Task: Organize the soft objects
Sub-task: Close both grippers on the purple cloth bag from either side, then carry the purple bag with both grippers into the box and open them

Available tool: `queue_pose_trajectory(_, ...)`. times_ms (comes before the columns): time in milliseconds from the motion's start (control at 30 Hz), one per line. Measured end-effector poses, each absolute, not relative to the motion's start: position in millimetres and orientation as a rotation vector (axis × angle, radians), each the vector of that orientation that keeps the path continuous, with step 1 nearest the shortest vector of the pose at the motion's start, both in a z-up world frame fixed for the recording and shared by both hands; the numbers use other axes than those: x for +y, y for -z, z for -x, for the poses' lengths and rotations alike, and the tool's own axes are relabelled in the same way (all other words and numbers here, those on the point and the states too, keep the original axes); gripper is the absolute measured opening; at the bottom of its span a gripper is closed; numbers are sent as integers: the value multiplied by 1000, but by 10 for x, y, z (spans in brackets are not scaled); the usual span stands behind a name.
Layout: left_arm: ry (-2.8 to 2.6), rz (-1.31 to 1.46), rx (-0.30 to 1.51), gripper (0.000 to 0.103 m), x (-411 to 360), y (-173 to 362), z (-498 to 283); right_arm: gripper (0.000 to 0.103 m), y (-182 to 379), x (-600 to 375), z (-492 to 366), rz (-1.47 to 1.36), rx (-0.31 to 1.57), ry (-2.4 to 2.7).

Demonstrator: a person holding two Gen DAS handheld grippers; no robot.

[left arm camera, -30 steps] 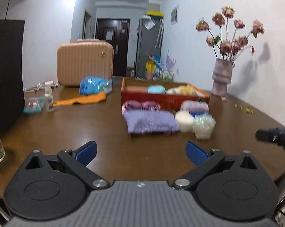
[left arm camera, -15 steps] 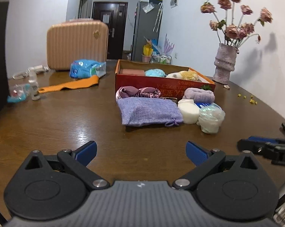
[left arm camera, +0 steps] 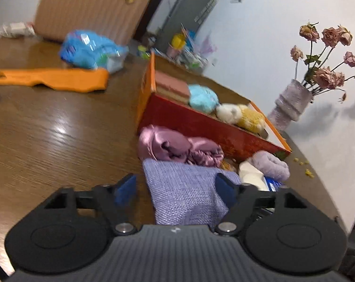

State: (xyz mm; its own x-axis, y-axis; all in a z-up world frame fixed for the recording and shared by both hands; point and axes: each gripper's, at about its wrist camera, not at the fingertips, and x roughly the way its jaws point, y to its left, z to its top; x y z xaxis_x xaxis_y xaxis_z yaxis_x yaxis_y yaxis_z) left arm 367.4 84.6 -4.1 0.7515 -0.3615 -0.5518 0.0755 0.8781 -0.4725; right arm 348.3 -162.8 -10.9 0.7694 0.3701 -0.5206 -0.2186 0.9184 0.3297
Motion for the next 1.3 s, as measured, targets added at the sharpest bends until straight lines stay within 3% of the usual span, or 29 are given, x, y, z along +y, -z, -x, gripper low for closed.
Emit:
queue_pose_trajectory(67, 298, 499, 704, 50, 883, 137, -3706, 56, 164, -1576, -3540, -228, 627, -319)
queue_pose_trajectory(200, 329, 500, 694, 35, 909, 117, -3625, 15, 190, -1491, -3520, -161, 639, -337)
queue_pose_trajectory(300, 347, 480, 694, 32, 856, 91, -3451, 9, 130, -1488, -3383, -124, 634, -375)
queue_pose_trajectory(633, 488, 447, 713, 32, 519, 99, -2460, 10, 12, -1984, -2185, -59, 692, -412)
queue_pose_trajectory(733, 471, 434, 709, 48, 483, 92, -2245, 16, -7, -2138, -1863, -95, 675, -414)
queue_pose_trajectory(833, 432, 419, 690, 51, 504, 34, -2122, 32, -86, -2278, -1715, -147, 600, -392)
queue_pose_trajectory(1033, 439, 411, 672, 57, 466, -44, -1902, 37, -44, -2325, -1931, -145, 555, -339)
queue_pose_trajectory(1067, 436, 407, 672, 56, 438, -34, -1892, 37, -21, -2302, -1977, -137, 555, -343)
queue_pose_trajectory(1167, 408, 394, 692, 28, 374, 28, -1915, 42, 76, -2191, -2085, -106, 561, -337)
queue_pose_trajectory(1300, 425, 402, 693, 14, 388, 63, -1928, 45, 180, -2066, -2135, -48, 581, -342)
